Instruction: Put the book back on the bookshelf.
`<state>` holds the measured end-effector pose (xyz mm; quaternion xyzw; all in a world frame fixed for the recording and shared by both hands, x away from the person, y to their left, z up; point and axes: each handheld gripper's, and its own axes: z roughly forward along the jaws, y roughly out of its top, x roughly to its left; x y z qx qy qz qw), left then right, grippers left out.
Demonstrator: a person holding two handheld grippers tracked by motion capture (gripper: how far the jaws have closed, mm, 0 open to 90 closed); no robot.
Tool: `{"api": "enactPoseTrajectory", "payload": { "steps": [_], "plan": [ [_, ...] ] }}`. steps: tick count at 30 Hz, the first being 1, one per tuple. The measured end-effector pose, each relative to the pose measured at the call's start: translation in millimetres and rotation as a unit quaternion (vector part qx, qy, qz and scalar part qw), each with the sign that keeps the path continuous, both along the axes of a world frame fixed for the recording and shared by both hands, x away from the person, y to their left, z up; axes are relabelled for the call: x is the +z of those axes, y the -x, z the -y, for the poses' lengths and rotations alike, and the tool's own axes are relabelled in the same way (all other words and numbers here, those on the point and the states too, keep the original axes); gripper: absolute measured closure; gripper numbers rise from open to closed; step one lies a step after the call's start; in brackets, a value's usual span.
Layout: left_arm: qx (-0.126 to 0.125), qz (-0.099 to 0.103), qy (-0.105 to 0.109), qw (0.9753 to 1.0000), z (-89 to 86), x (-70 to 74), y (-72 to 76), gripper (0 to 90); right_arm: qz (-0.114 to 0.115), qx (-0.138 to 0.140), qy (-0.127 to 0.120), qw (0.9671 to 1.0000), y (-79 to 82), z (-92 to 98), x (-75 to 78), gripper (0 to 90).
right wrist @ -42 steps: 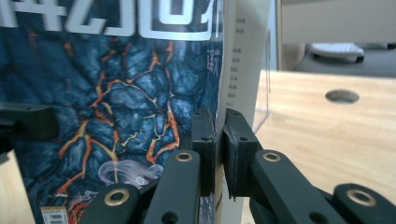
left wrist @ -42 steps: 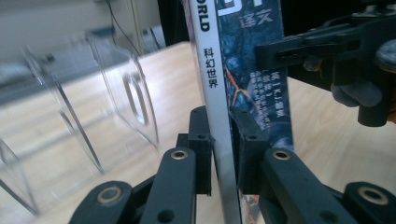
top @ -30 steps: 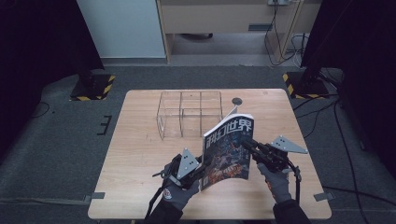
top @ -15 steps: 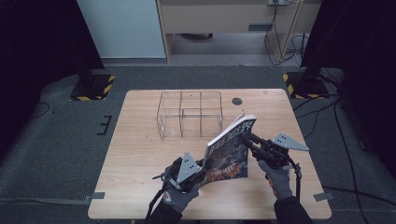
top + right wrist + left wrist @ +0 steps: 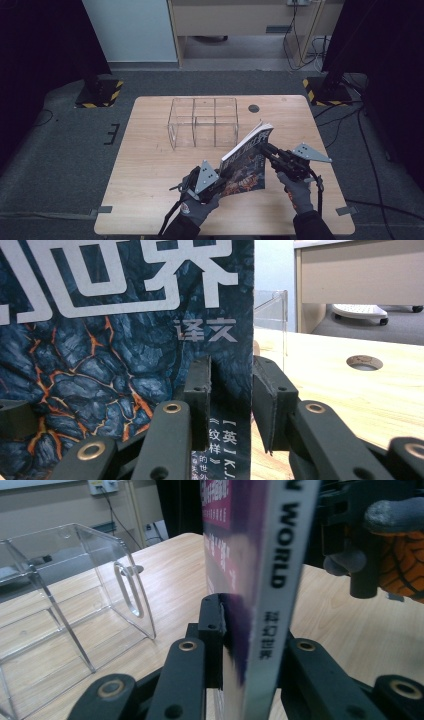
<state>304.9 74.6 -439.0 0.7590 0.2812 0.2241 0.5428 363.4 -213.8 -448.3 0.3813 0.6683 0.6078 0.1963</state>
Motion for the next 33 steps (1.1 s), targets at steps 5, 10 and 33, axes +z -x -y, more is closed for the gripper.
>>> {"api": "enactPoseTrajectory", "payload": {
  "steps": [5,10,33],
  "plan": [
    [0.013,-0.008,0.008,0.9999,-2.0,-0.8,-3.7,75.6,0.0,0.0,0.001,1.0,0.5,-0.7,0.7,69.9],
    [0.017,-0.008,0.012,0.9998,0.6,-1.4,-5.4,75.2,-0.002,-0.001,0.001,1.0,-0.3,-0.6,-0.1,69.5],
    [0.025,-0.009,0.021,0.9994,5.5,-2.6,-13.9,75.3,-0.006,-0.004,0.0,1.0,-0.7,0.4,-1.6,69.8]
  ]
}}
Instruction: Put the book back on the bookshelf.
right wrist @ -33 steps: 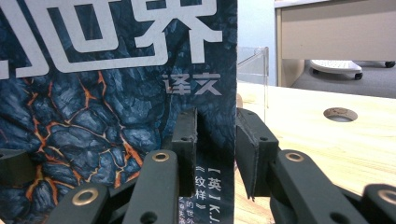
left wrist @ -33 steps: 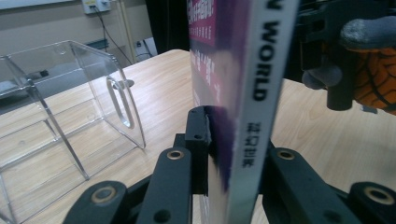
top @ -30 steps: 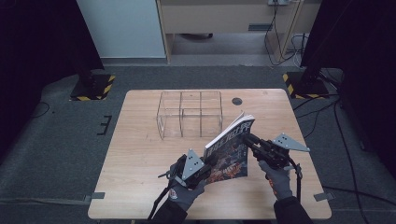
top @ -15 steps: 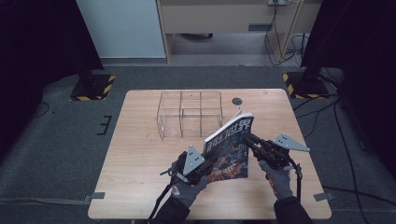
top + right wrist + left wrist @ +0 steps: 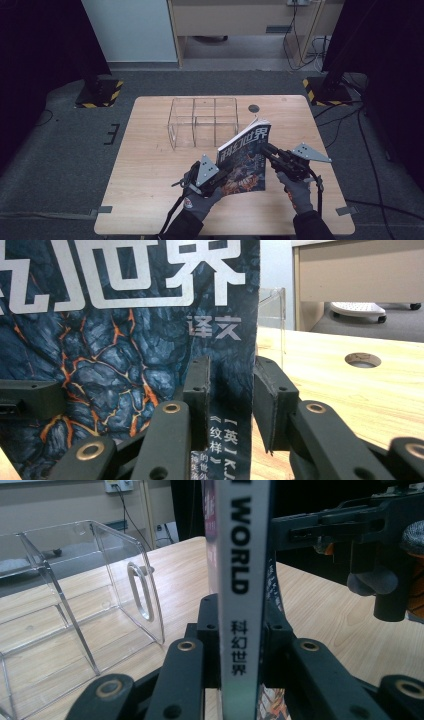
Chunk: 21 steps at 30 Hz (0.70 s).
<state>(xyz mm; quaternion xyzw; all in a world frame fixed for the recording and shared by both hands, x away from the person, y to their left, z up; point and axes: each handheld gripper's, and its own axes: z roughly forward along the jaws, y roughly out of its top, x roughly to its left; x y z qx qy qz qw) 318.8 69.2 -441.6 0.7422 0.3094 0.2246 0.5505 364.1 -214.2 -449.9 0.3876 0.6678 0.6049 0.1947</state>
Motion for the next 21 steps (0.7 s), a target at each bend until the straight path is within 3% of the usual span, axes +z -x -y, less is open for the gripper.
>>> {"api": "enactPoseTrajectory", "payload": {
  "steps": [15,21],
  "plan": [
    [0.006,-0.004,-0.012,0.9999,8.0,-4.9,-5.2,71.7,-0.001,0.006,-0.001,1.0,-0.9,-0.7,-1.0,70.0],
    [0.012,-0.025,-0.026,0.9993,9.8,-11.1,-7.0,75.7,-0.008,0.009,0.012,0.9999,-1.6,-3.0,-2.8,70.2]
  ]
}}
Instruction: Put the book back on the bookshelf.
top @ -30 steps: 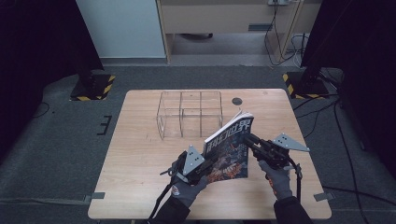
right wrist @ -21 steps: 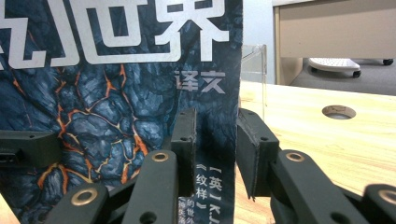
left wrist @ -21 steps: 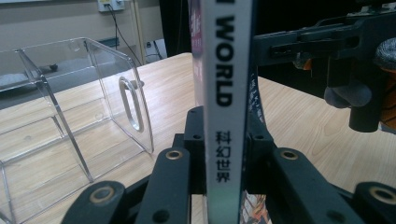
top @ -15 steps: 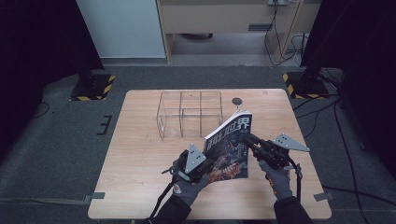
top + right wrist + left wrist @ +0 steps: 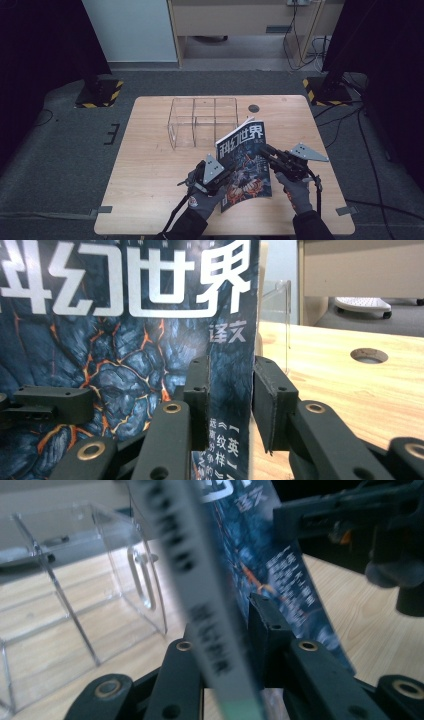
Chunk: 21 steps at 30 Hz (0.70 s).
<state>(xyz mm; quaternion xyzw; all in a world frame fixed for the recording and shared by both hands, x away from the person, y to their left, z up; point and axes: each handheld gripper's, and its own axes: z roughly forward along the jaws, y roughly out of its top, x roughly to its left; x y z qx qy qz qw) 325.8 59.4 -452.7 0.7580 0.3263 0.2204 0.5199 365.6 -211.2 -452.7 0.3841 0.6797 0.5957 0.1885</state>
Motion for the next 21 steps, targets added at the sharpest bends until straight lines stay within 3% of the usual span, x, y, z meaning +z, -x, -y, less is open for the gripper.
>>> {"api": "enactPoseTrajectory", "payload": {
  "steps": [9,14,18,21],
  "plan": [
    [-0.02,0.0,-0.008,0.9998,7.1,10.4,9.8,80.2,-0.014,-0.014,0.006,0.9998,-2.6,3.9,-5.6,68.7],
    [-0.032,0.011,-0.011,0.9994,8.7,20.4,14.3,82.1,-0.015,-0.015,-0.012,0.9997,-3.2,5.9,-4.8,67.4],
    [-0.037,0.011,-0.008,0.9992,8.9,22.6,15.8,82.1,-0.011,-0.013,-0.017,0.9997,-2.8,5.4,-3.1,66.5],
    [-0.039,0.0,0.007,0.9992,7.3,25.0,14.5,82.2,-0.009,-0.016,-0.018,0.9997,-2.9,4.7,-2.4,65.5]
  ]
}}
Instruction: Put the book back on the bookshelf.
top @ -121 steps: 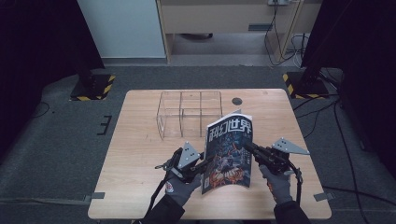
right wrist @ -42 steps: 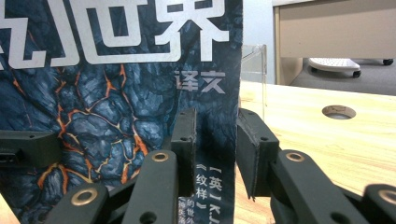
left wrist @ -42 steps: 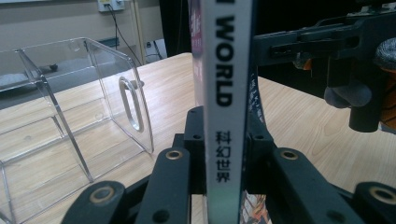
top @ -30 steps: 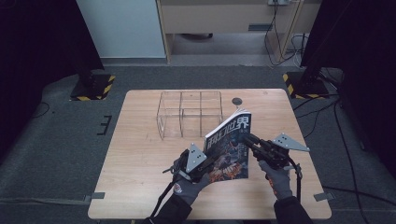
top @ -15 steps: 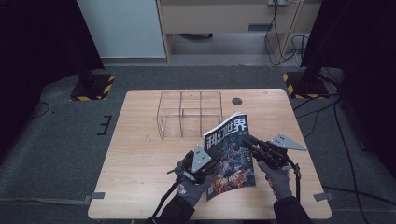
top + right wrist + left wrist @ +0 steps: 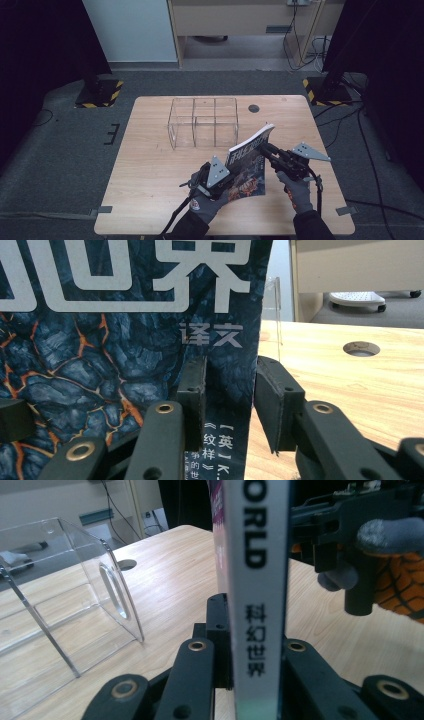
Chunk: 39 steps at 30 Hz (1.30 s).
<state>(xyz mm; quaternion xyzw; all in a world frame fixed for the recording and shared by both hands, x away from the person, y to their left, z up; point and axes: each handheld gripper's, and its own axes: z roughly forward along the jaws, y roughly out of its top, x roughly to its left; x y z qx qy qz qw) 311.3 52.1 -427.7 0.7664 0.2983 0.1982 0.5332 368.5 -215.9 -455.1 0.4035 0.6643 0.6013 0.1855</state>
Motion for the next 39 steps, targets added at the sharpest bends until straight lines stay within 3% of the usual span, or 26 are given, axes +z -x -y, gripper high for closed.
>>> {"api": "enactPoseTrajectory", "payload": {
  "steps": [6,10,13,17,24,39],
  "plan": [
    [-0.001,0.003,-0.002,1.0,-2.8,10.5,1.8,82.3,0.011,-0.001,-0.011,0.9999,0.6,0.1,2.9,60.1],
    [0.001,0.004,0.013,0.9999,-7.7,19.3,1.7,82.2,0.018,-0.005,-0.024,0.9995,1.5,1.8,5.6,54.1],
    [0.007,0.014,0.003,0.9999,-10.3,23.0,2.7,82.2,0.023,-0.014,-0.034,0.999,1.7,5.5,7.6,49.7],
    [0.008,0.008,0.01,0.9999,-16.0,25.2,0.9,82.2,0.025,-0.032,-0.038,0.9984,1.4,10.3,8.3,42.9],
    [0.016,0.01,0.017,0.9997,-26.4,32.3,0.6,82.2,0.011,-0.069,-0.018,0.9974,-2.3,18.7,2.6,35.2],
    [0.042,0.014,0.043,0.9981,-57.9,48.5,0.0,82.2,-0.006,-0.096,0.028,0.995,-5.8,21.3,-6.5,32.2]
  ]
}}
